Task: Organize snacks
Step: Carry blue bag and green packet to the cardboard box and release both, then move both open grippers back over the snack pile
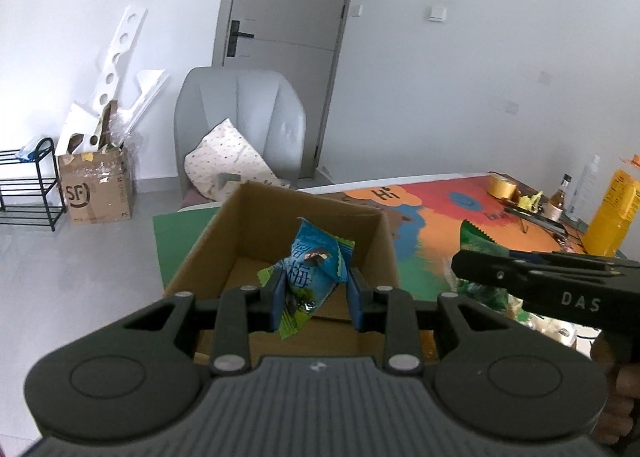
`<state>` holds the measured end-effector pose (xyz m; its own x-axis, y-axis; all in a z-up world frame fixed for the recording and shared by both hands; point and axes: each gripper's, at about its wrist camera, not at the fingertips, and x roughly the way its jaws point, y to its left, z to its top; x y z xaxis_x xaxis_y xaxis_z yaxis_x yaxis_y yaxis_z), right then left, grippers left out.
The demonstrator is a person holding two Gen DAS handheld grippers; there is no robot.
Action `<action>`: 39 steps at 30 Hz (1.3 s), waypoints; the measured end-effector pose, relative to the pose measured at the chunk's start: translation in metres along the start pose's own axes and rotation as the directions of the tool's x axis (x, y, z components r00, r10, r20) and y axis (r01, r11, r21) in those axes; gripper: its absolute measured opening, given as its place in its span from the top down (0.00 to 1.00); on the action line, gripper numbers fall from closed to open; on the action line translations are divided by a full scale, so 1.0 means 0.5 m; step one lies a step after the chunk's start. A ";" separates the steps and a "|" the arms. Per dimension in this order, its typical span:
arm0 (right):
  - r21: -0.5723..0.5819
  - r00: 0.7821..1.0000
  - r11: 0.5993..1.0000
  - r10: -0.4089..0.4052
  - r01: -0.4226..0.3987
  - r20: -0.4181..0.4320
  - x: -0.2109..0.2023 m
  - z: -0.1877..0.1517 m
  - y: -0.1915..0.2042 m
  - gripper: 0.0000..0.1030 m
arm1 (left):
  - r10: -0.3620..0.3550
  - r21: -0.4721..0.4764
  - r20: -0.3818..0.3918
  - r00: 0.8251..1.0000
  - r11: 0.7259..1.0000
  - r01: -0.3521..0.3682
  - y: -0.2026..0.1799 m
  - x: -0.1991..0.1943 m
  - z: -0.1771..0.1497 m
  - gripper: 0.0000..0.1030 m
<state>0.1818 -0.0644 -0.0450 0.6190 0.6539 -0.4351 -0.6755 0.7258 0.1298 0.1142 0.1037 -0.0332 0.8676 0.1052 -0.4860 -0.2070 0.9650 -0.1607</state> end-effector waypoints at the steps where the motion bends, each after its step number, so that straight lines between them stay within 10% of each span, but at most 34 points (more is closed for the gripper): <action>1: -0.004 1.000 1.000 0.001 -0.001 -0.003 0.005 0.000 0.000 0.70 | 0.002 -0.005 -0.001 1.000 1.000 -0.002 0.005 0.004 0.001 0.70; 24: 0.029 0.997 0.997 0.074 -0.074 -0.023 0.068 0.027 0.051 0.68 | 0.042 -0.092 -0.020 0.999 0.995 -0.044 0.059 -0.002 0.003 0.52; 39: 0.085 1.000 0.996 -0.012 0.013 -0.015 0.007 0.004 0.000 0.23 | 0.092 -0.077 -0.014 0.996 0.993 -0.093 0.033 -0.019 -0.013 0.12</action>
<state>0.1849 -0.0616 -0.0449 0.6208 0.6423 -0.4495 -0.6312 0.7496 0.1994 0.0999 0.1170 -0.0367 0.8383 0.1902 -0.5109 -0.3211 0.9296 -0.1808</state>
